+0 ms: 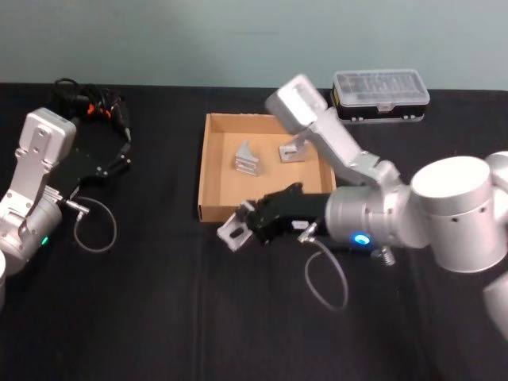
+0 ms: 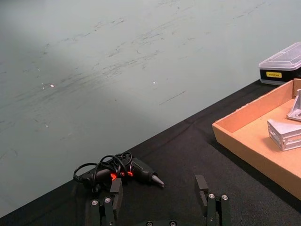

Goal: Use one hand to pick up the angle iron from the table and place it into the box.

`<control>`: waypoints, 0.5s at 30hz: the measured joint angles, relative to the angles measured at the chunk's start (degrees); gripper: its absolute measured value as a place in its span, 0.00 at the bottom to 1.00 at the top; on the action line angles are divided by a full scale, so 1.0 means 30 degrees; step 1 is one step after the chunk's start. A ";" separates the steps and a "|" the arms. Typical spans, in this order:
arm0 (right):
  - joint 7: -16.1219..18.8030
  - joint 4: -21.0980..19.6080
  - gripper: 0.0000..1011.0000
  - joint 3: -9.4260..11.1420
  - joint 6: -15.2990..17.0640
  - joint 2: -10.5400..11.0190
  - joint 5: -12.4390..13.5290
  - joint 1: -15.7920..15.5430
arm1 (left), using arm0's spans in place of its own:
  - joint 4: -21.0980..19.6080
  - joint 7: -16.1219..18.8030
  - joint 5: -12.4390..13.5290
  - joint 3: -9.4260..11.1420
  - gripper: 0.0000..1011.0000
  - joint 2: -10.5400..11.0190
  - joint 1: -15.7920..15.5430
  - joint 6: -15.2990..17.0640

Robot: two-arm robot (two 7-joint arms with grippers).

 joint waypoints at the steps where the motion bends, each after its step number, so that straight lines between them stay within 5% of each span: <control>1: -0.0034 -0.0194 0.12 0.0129 0.0001 0.0088 0.0066 -0.0043 | 0.0000 0.0000 0.0000 0.0000 0.99 -0.0001 0.0001 0.0001; 9: -0.0599 -0.0993 0.12 0.1429 -0.0103 0.0905 0.0437 -0.0005 | -0.0001 0.0000 0.0001 0.0001 0.99 0.0000 0.0001 0.0001; 15: -0.0994 -0.0089 0.12 0.1956 -0.0436 0.1264 0.0327 0.0551 | 0.0000 0.0000 0.0001 0.0001 0.99 0.0000 0.0000 0.0001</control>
